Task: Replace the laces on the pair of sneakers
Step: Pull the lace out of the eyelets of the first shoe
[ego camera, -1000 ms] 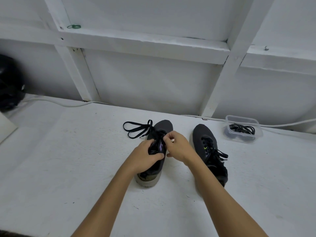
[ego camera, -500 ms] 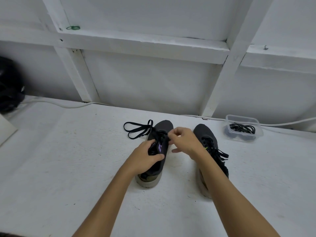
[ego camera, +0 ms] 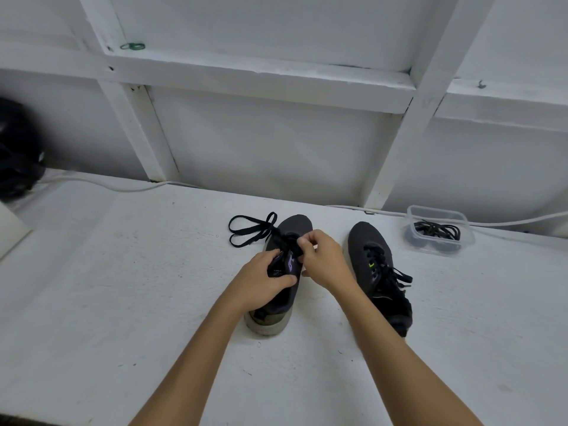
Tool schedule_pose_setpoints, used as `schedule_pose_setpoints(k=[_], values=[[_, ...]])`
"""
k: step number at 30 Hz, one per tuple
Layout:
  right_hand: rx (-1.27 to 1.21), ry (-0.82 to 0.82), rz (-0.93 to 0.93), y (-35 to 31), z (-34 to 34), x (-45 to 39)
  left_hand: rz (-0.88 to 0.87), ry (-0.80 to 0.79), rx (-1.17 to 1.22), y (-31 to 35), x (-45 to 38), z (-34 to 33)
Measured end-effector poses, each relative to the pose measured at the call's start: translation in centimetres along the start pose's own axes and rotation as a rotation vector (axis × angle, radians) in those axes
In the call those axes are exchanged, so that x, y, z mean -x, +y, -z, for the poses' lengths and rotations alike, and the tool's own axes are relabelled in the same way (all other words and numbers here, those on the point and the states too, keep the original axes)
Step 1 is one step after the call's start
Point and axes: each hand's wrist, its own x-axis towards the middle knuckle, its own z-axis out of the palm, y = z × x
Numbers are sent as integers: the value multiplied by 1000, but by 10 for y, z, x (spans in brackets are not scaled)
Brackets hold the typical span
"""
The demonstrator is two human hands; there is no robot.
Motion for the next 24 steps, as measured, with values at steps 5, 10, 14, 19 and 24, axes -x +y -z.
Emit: schedule_pose_setpoints(k=[5, 10, 14, 19, 24], values=[[-25, -152, -59, 13, 6, 6, 3, 0, -12, 2, 2, -1], [128, -147, 44, 16, 3, 2, -1, 0, -9, 1, 1, -2], [-38, 101, 13, 9, 3, -6, 23, 0, -19, -2, 0, -1], [-153, -81, -133, 9, -3, 11, -8, 14, -35, 1, 1, -2], [23, -45, -3, 17, -3, 1, -9, 9, -38, 0, 0, -3]])
